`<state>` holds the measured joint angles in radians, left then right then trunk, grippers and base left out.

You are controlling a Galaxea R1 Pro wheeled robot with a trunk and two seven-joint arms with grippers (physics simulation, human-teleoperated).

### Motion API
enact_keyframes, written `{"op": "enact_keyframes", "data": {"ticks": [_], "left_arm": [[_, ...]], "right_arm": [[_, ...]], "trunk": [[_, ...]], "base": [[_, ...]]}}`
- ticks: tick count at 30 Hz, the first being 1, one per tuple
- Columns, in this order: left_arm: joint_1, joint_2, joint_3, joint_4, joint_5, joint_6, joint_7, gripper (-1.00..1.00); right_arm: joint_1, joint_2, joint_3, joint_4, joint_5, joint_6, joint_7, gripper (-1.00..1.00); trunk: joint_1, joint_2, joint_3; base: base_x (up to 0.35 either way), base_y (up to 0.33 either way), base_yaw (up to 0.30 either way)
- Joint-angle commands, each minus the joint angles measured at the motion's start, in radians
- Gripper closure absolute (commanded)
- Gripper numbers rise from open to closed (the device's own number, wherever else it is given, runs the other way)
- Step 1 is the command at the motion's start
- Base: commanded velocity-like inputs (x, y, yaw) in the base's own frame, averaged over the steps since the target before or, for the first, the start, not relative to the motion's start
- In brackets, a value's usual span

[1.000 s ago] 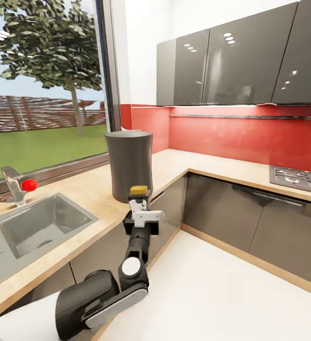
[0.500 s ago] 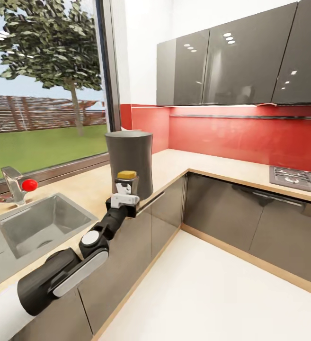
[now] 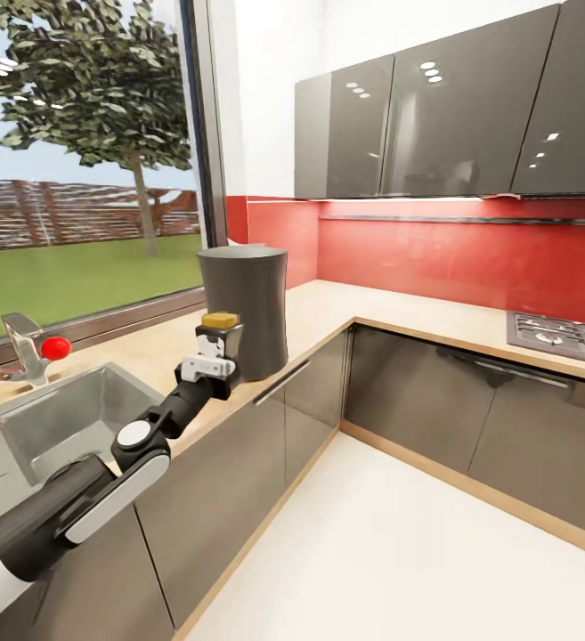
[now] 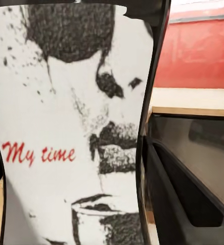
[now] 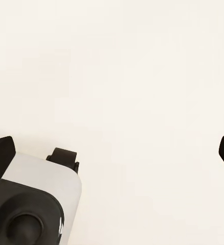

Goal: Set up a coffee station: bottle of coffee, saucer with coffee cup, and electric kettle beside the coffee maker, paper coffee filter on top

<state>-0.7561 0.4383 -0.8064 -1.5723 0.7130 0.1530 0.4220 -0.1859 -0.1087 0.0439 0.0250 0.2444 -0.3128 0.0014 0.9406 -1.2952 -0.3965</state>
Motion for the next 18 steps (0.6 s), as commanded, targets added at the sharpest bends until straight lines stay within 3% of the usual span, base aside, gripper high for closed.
{"op": "enact_keyframes", "data": {"ticks": [1, 7, 18], "left_arm": [[-0.002, 0.006, -0.003, -0.001, 0.003, 0.002, 0.007, 1.0], [-0.002, 0.025, -0.006, 0.005, 0.003, 0.001, 0.008, 1.0], [-0.002, 0.027, -0.011, 0.038, 0.003, -0.003, 0.012, 1.0]], "right_arm": [[-0.001, 0.0, 0.004, 0.003, 0.0, -0.005, 0.0, -1.0], [-0.001, 0.0, 0.004, 0.003, 0.0, -0.005, 0.0, -1.0], [-0.001, 0.0, 0.004, 0.003, 0.0, -0.006, 0.0, -1.0]], "trunk": [[0.0, -0.001, -0.001], [0.0, -0.001, -0.001], [0.0, -0.001, -0.001]], "base": [[0.0, 0.0, 0.0], [0.0, 0.0, 0.0], [0.111, 0.0, 0.0]]}}
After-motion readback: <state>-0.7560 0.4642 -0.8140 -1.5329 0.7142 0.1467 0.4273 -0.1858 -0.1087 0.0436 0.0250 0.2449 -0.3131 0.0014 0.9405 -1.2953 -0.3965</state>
